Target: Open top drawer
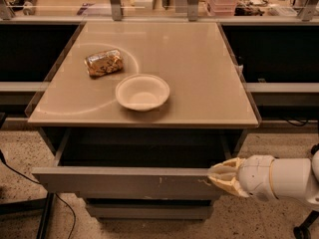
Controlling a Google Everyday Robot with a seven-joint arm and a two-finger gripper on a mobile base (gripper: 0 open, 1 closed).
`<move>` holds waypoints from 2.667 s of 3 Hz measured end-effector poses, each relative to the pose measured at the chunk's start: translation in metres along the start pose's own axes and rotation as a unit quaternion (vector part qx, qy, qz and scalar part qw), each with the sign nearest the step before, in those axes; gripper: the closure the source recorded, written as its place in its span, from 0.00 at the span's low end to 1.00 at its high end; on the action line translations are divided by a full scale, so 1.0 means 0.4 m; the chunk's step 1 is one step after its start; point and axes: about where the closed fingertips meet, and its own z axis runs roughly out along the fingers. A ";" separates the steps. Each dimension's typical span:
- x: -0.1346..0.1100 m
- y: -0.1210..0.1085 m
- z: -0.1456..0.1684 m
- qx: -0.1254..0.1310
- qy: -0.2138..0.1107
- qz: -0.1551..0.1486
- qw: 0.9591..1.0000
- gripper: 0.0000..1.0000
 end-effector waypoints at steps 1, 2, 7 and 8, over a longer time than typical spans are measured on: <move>0.000 0.000 0.000 0.000 0.000 0.000 1.000 0.86; -0.033 0.009 -0.014 0.008 0.005 -0.023 1.000 0.63; 0.102 0.010 0.104 -0.060 0.024 0.047 0.997 0.07; 0.093 0.009 0.097 -0.060 0.024 0.047 0.997 0.25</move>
Offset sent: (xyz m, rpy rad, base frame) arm -0.0050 0.0110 0.0307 -0.0709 -0.0859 0.0343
